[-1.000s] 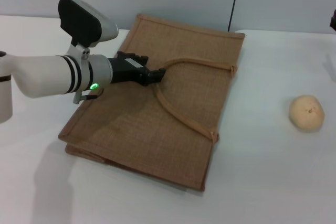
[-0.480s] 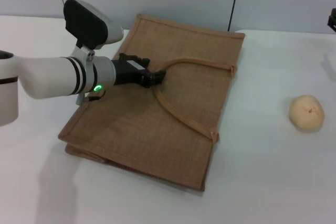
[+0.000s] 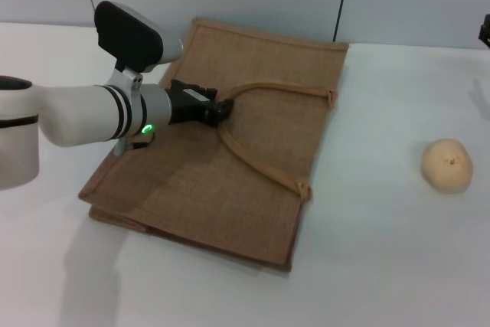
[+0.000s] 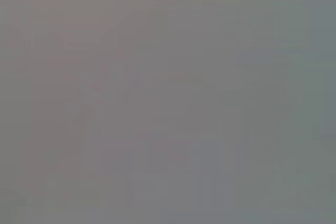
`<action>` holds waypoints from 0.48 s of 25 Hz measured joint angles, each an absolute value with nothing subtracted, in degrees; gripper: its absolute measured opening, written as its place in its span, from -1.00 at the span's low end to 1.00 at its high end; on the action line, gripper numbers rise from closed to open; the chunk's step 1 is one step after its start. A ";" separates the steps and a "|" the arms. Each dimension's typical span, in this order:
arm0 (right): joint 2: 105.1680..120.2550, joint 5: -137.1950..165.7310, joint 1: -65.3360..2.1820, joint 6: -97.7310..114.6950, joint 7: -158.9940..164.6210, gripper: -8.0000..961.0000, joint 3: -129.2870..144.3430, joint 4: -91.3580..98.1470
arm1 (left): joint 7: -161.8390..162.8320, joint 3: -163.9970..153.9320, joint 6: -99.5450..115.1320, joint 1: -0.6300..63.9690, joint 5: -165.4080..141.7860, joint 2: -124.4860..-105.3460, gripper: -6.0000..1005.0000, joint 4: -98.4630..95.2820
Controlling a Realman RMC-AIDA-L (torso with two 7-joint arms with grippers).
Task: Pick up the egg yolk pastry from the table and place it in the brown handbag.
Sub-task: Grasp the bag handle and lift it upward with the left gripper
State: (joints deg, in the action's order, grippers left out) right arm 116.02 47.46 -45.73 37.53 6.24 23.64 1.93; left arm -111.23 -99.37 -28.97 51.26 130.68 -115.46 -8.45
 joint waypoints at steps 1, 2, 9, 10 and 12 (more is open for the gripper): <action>116.02 47.46 -45.72 37.53 6.24 0.79 23.64 1.93 | -110.65 -99.36 -28.68 51.26 130.69 -115.44 -0.17 -8.51; 116.02 47.46 -45.71 37.53 6.24 0.79 23.64 1.93 | -110.06 -99.33 -28.16 51.27 130.70 -115.41 -0.20 -8.59; 116.01 47.46 -45.65 37.35 6.24 0.79 23.64 1.93 | -109.22 -99.32 -25.67 51.50 130.75 -115.61 -0.47 -8.93; 116.02 47.46 -45.61 37.23 6.24 0.79 23.64 1.93 | -109.22 -99.32 -25.66 51.58 130.76 -115.61 -0.52 -9.18; 115.99 47.46 -45.54 37.00 6.24 0.79 23.64 1.93 | -109.23 -99.32 -25.65 51.66 130.76 -115.61 -0.61 -10.02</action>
